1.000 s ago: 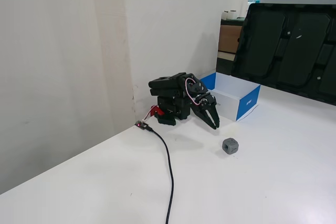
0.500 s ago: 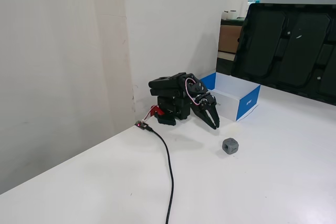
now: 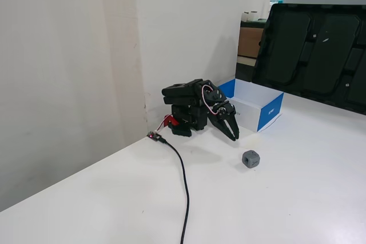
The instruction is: Pick the gray block and keep it in the box.
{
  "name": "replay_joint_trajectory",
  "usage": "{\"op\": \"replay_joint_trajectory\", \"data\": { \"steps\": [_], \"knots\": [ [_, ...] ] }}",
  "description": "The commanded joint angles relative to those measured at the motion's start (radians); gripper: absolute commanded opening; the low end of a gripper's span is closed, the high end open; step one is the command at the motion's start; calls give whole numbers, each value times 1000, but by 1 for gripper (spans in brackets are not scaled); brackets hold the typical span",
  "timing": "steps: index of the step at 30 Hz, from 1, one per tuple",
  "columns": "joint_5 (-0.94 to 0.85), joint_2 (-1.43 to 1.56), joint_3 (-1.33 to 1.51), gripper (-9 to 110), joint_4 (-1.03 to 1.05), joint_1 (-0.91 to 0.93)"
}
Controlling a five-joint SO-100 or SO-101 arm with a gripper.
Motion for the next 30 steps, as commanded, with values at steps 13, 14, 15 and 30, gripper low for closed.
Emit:
{"op": "replay_joint_trajectory", "data": {
  "steps": [13,14,15,30],
  "knots": [
    [8,118,9,0,5,9],
    [8,118,9,0,5,9],
    [8,118,9,0,5,9],
    [2,118,9,0,2,-11]
  ]
}}
